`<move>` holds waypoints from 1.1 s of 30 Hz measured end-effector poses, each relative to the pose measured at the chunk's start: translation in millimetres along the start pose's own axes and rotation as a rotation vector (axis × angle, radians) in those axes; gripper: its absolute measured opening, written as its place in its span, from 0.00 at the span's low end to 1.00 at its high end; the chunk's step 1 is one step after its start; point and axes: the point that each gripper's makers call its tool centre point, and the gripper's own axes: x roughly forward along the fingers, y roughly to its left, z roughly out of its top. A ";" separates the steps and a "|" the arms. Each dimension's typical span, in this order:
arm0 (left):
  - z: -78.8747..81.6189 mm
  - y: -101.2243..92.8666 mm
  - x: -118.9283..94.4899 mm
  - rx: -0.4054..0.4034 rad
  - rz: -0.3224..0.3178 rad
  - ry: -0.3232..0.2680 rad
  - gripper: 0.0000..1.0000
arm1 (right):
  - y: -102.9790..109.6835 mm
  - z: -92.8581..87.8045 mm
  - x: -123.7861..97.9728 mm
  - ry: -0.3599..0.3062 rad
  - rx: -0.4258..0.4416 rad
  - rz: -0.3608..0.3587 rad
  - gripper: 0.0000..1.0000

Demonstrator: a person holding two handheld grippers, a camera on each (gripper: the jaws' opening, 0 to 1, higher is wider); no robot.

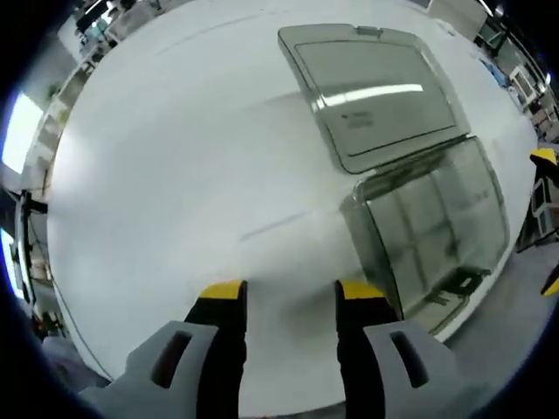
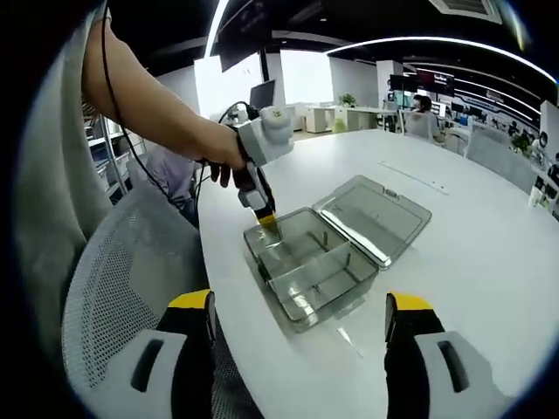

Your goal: Insert the divider into the dual guide fixture by aligning both edges with the guide slots and pushing it downward to the bottom, including one-sided entry, uneven engagement, binding, and posture correction.

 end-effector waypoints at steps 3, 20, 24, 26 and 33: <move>4.1 -0.6 0.1 -0.006 0.005 0.008 0.38 | -1.0 -0.5 -0.7 -0.003 0.007 0.001 0.77; -0.8 -2.2 -2.1 -0.020 0.004 0.039 0.32 | 2.6 -5.9 -3.7 -0.002 0.016 0.003 0.76; -0.7 -1.9 -2.0 -0.017 0.003 0.040 0.32 | 3.1 -6.8 -4.5 -0.002 0.018 0.001 0.76; -1.1 -1.7 -2.1 -0.011 -0.002 0.043 0.32 | 3.4 -6.9 -4.7 -0.002 0.020 0.002 0.76; -1.6 -2.6 -2.0 0.006 -0.022 0.044 0.31 | 5.5 -7.0 -4.4 0.001 0.020 0.005 0.76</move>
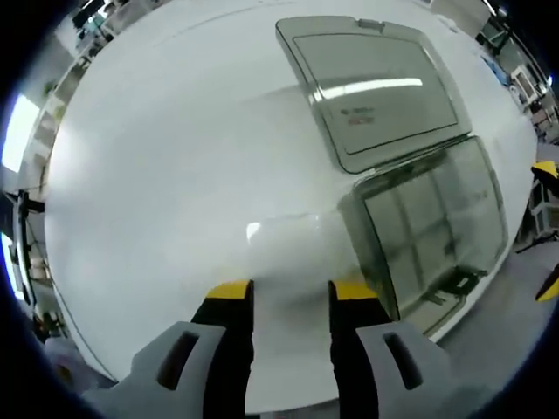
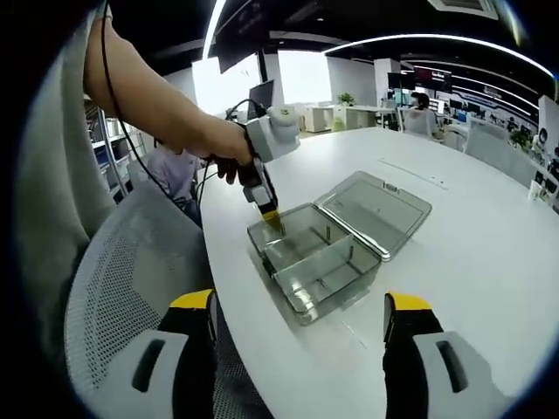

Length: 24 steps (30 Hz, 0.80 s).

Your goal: Insert the divider into the dual guide fixture by aligning both edges with the guide slots and pushing it downward to the bottom, including one-sided entry, uneven engagement, binding, and posture correction.

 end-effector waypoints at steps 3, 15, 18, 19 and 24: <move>0.2 0.6 -0.8 0.001 -0.014 0.001 0.31 | 0.3 0.6 0.0 0.000 -0.001 0.001 0.76; -4.6 2.7 -3.4 0.003 -0.051 -0.010 0.30 | 1.6 1.5 1.7 0.005 -0.003 0.006 0.76; -5.8 2.7 -5.2 0.004 -0.062 -0.014 0.30 | 1.8 1.2 1.7 0.006 -0.003 0.006 0.76; -5.6 3.3 -6.1 0.004 -0.066 -0.017 0.30 | 1.7 1.3 1.5 0.005 -0.001 0.006 0.76; -1.4 5.7 -10.4 -0.015 -0.082 -0.038 0.30 | 2.1 1.2 1.4 0.006 -0.002 0.008 0.76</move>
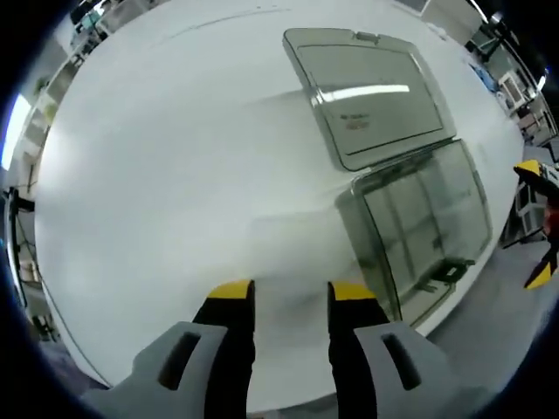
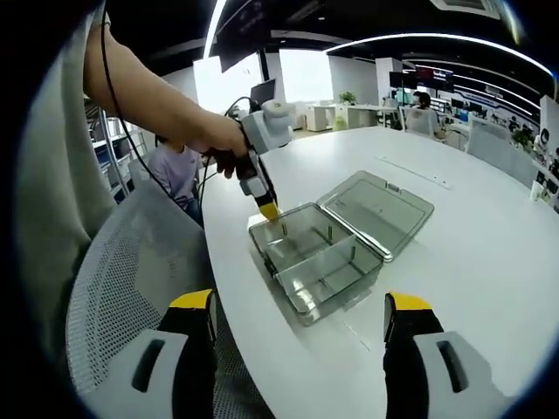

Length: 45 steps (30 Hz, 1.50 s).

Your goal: Insert the divider into the dual guide fixture by aligning both edges with the guide slots and pushing it downward to the bottom, including one-sided entry, uneven engagement, binding, and posture correction.

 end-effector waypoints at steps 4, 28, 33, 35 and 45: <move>0.2 1.7 -2.5 -0.003 -0.014 -0.011 0.29 | 0.6 1.4 0.1 -0.001 -0.004 0.002 0.77; 0.6 -12.3 -30.7 -0.092 -0.192 -0.137 0.29 | 3.5 8.9 -1.3 -0.045 0.051 0.059 0.77; 2.9 -25.4 -42.8 -0.091 -0.248 -0.166 0.29 | 4.2 9.7 -0.4 -0.053 0.064 0.074 0.77; 4.0 -29.1 -47.1 -0.094 -0.265 -0.181 0.29 | 3.3 12.0 -0.7 -0.065 0.078 0.080 0.77; 13.8 -51.9 -66.2 -0.122 -0.375 -0.241 0.29 | -5.0 30.4 -4.7 -0.133 0.134 0.111 0.77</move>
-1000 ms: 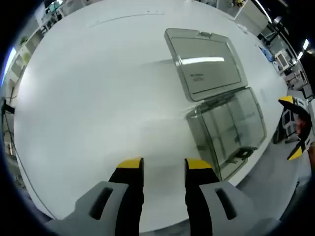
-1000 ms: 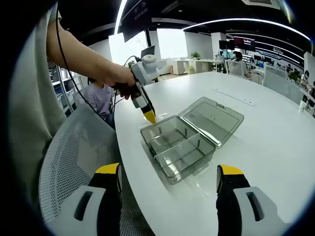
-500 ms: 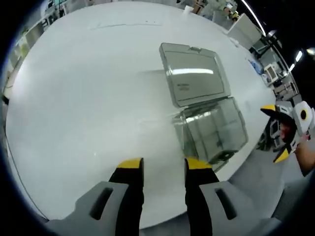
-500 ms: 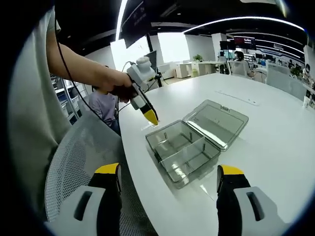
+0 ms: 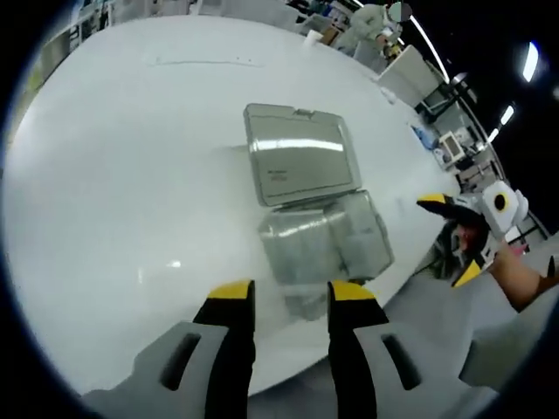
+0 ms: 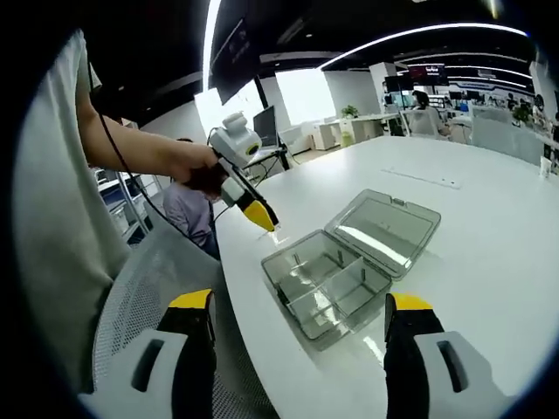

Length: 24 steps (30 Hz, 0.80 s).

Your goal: Insert the divider into the dual guide fixture by aligning both edges with the guide slots and pushing it downward to the bottom, including one-sided entry, uneven engagement, binding, and posture correction.

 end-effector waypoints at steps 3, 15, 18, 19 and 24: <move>3.1 -10.8 0.1 -0.003 -0.039 -0.009 0.29 | -1.5 7.1 -0.6 -0.029 0.027 0.015 0.77; 9.0 -51.2 4.4 0.011 -0.193 -0.021 0.29 | -6.2 29.5 -1.7 -0.101 0.069 0.055 0.76; 12.8 -62.9 4.1 0.016 -0.241 -0.039 0.29 | -5.9 35.4 -1.8 -0.125 0.085 0.071 0.75; 13.2 -64.6 4.0 0.014 -0.249 -0.041 0.29 | -6.2 36.8 -1.6 -0.130 0.088 0.073 0.75; 15.2 -78.6 3.0 0.020 -0.317 -0.047 0.29 | -8.7 47.8 -0.9 -0.175 0.141 0.095 0.75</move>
